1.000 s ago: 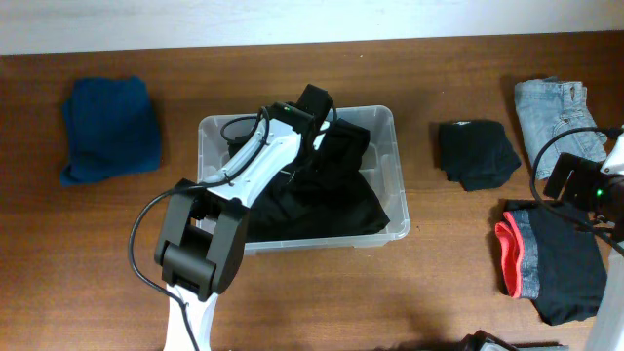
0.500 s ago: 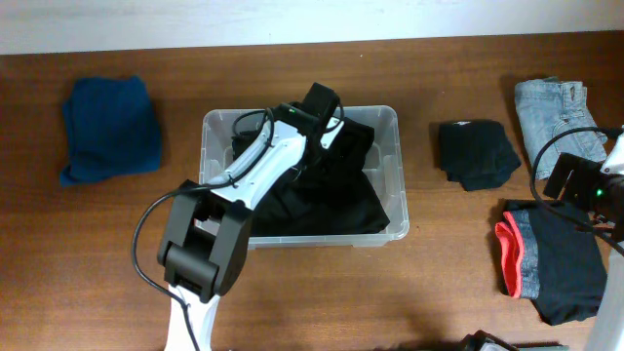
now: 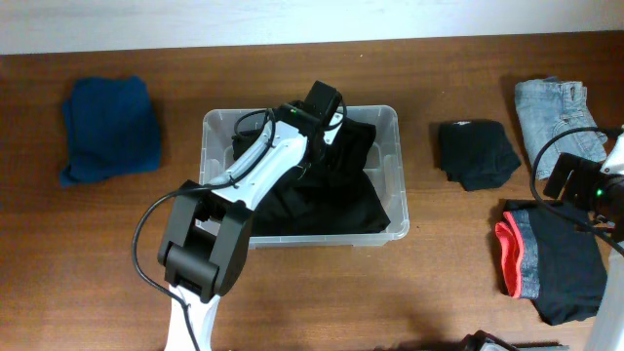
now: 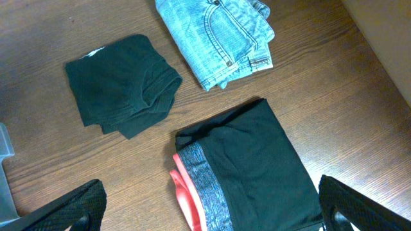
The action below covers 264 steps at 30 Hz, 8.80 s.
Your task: Pack container
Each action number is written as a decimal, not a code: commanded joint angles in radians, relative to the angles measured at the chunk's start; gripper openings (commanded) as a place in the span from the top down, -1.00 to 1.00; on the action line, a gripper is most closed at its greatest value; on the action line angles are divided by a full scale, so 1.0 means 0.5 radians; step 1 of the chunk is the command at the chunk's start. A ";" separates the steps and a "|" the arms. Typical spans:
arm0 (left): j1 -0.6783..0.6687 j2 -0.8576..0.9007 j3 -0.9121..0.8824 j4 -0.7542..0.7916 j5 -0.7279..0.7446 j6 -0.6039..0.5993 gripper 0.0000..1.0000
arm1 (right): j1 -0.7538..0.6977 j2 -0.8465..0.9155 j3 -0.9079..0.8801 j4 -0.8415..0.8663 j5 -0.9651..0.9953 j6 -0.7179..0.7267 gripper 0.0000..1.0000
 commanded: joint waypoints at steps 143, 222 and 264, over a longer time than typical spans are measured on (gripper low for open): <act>0.117 0.340 0.389 -0.380 -0.047 -0.174 0.99 | -0.007 -0.008 0.019 0.006 -0.005 0.018 -0.97; -0.096 0.308 0.726 -0.965 0.172 -0.123 0.99 | -0.007 -0.008 0.019 0.006 -0.005 0.018 -0.97; 1.327 0.318 1.947 -1.556 -0.104 0.155 -0.53 | -0.007 -0.008 0.019 0.006 -0.005 0.018 -0.97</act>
